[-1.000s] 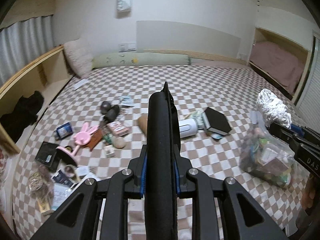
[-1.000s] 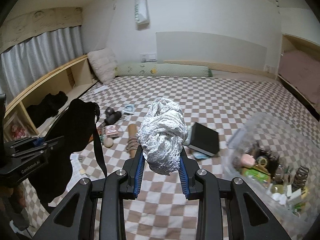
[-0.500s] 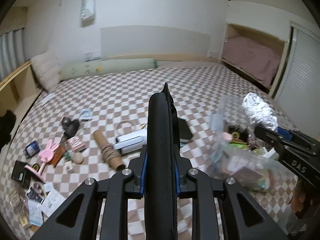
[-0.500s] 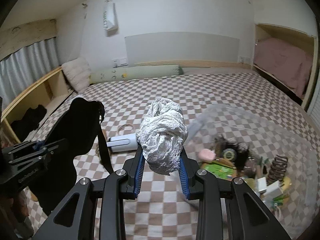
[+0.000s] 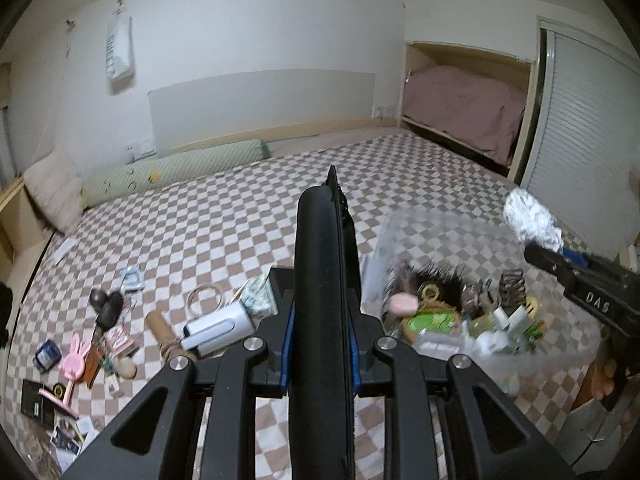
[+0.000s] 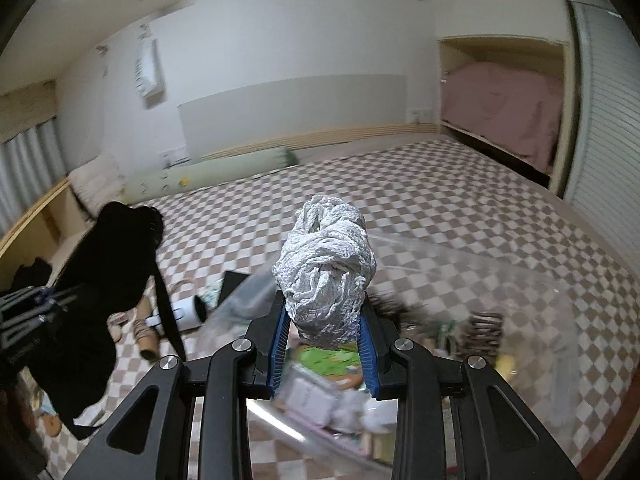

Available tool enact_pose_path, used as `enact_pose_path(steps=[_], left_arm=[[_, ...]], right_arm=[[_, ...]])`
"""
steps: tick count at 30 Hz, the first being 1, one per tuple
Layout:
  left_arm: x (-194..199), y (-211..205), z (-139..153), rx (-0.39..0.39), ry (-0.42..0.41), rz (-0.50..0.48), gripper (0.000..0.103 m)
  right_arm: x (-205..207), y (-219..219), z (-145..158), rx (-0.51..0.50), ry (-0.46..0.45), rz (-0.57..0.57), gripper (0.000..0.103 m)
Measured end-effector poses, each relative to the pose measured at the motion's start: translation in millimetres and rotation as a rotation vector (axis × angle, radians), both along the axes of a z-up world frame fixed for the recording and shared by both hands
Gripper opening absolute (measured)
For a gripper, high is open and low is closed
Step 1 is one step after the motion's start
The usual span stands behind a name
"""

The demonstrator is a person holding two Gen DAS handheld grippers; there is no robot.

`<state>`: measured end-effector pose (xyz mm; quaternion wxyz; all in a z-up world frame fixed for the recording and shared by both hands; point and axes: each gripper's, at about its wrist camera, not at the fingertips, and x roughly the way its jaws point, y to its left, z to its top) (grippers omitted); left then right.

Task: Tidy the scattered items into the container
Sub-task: 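Carry the foil ball with the right tool while the left tool carries the black bag to the box, then lower the foil ball and black bag with both tools into the box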

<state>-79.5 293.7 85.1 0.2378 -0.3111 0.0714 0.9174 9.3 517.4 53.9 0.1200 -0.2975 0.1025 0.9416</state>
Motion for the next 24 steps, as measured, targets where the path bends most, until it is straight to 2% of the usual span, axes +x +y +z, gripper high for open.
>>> enact_pose_path(steps=[6, 11, 19, 24], left_arm=[[-2, 35, 30, 0.004, 0.054, -0.047, 0.021], [0, 72, 44, 0.015, 0.089, -0.103, 0.021], [-6, 130, 31, 0.015, 0.135, -0.190, 0.021], [-16, 166, 11, -0.059, 0.158, -0.236, 0.021]], right_arm=[[8, 36, -5, -0.024, -0.005, -0.071, 0.032], [13, 54, -8, -0.014, -0.016, -0.107, 0.032], [19, 86, -16, -0.060, -0.023, -0.167, 0.032], [20, 103, -22, -0.094, -0.024, -0.190, 0.032]])
